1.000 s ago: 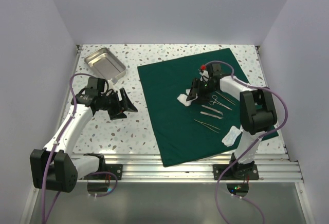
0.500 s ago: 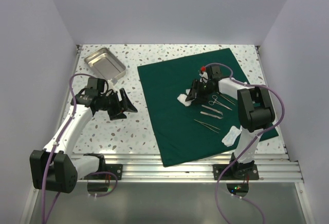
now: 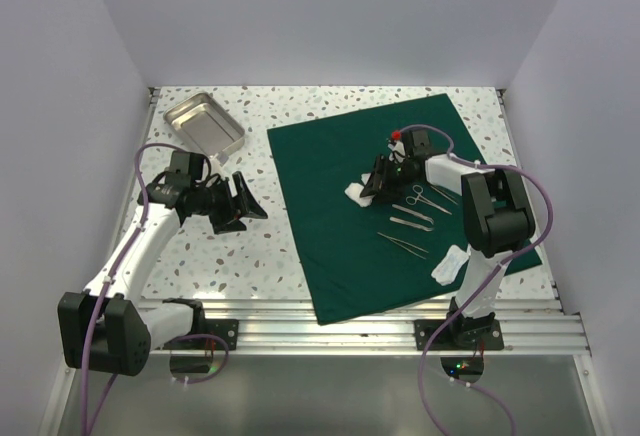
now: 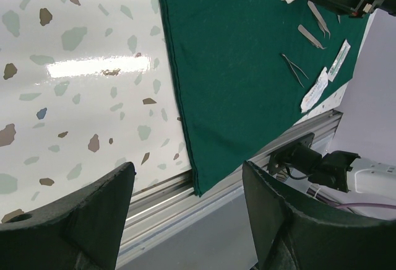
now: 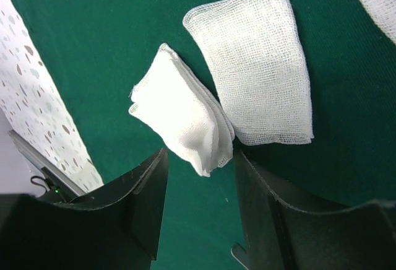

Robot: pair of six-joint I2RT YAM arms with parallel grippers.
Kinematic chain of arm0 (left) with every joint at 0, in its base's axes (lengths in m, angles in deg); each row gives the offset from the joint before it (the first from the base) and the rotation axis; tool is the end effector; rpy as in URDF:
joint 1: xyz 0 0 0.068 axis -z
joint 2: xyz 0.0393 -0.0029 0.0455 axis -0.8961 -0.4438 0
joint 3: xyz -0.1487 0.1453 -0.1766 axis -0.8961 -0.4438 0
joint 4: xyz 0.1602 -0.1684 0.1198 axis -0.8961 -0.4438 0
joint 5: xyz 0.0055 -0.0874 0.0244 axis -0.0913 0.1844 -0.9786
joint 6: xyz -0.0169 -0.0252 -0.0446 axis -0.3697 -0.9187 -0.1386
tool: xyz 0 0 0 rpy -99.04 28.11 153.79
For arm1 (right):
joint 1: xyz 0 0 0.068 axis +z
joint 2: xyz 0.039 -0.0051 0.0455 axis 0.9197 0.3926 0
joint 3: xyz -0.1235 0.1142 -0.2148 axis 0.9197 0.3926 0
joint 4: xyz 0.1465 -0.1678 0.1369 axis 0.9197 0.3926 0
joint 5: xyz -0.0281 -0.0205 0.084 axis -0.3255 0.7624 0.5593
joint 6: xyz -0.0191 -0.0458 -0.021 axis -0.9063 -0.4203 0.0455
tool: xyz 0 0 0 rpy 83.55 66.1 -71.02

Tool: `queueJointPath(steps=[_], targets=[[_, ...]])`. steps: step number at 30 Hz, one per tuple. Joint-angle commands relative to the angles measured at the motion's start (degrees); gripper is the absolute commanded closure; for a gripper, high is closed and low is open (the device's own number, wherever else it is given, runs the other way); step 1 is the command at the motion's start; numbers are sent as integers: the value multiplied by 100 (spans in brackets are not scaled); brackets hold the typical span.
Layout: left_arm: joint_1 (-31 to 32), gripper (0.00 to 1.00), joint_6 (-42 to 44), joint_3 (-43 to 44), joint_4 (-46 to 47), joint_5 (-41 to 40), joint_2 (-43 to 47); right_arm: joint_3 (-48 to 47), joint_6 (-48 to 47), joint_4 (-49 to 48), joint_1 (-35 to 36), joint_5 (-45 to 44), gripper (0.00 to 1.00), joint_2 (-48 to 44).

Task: Prepare the surgical pack

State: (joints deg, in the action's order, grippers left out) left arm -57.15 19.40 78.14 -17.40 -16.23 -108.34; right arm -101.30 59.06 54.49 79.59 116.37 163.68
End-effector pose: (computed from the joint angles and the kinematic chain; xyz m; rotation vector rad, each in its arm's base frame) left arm 0.2157 -0.0432 0.2573 -0.4205 2.6439 -0.9542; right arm 0.3645 0.1003 0.1469 0.1494 2.6982 0.9055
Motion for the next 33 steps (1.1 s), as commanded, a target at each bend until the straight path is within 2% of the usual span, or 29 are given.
queueJointPath(steps=[1, 9, 16, 17, 28, 33], targets=[[0, 26, 67, 138, 20, 101, 87, 100, 29, -240, -5, -86, 50, 54], [0, 26, 32, 129, 37, 110, 87, 127, -77, -240, 3, -148, 55, 169], [0, 26, 40, 147, 46, 110, 87, 127, -95, -205, 65, -139, 63, 204], [0, 26, 41, 147, 46, 110, 87, 127, -95, -196, 91, -148, 69, 195], [0, 25, -30, 147, 81, 119, 131, -84, -16, 182, 126, -61, 97, 20], [0, 25, -65, 164, 107, 171, 157, -444, -33, 568, 135, 71, 100, -130]])
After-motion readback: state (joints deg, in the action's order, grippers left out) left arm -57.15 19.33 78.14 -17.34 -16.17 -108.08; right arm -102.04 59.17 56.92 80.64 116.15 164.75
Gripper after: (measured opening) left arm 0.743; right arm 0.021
